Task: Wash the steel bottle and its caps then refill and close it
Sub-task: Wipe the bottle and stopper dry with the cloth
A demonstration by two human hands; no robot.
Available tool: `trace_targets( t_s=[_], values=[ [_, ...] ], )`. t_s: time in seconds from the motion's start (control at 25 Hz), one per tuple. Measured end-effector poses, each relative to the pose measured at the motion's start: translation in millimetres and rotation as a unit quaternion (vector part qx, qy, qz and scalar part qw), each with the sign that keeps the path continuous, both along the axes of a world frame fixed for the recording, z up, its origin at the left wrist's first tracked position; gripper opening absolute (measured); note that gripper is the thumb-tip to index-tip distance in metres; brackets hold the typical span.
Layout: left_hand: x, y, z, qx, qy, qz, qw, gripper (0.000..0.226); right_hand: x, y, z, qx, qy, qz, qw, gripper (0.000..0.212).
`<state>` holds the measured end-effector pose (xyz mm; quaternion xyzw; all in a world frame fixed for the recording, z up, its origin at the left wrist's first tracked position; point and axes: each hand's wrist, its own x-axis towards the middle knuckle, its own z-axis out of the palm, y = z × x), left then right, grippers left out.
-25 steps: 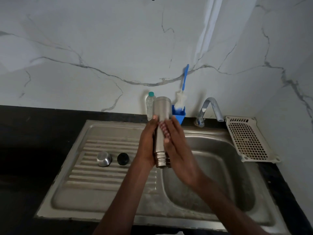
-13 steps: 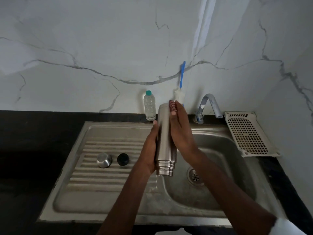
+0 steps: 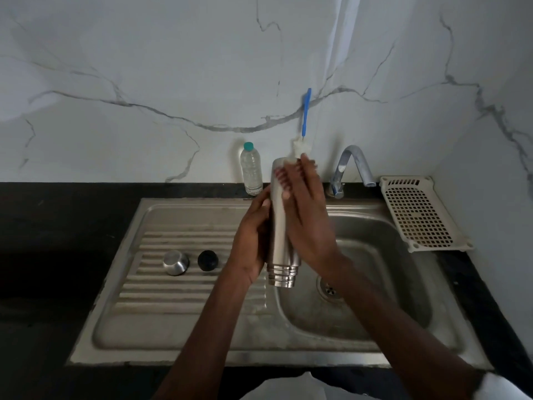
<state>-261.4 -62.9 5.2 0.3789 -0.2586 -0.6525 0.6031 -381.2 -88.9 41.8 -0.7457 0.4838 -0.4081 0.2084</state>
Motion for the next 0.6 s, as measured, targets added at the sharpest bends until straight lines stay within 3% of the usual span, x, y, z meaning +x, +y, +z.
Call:
trace_targets(
  t_s=[0.12,0.2,0.4,0.6],
  values=[
    [-8.1,7.5,9.9,0.029,0.002,-0.011,1.0,0.054,0.8,-22.8,8.0,0.133,-0.128,-0.05,0.981,0.048],
    [-11.9,3.7,4.0,0.035,0.009,-0.009,0.999,0.063,1.0,-11.2,2.2,0.152,-0.149,-0.027,0.977,0.049],
    [-8.0,-2.9,-7.0,0.052,0.073,0.009,0.996,0.08,-17.9,69.7,-21.5,0.151,-0.079,0.09,0.981,0.055],
    [-7.9,6.5,3.6,0.076,0.052,-0.034,0.995,0.051,-21.3,65.6,-24.2,0.036,0.0,0.084,0.996,0.054]
  ],
)
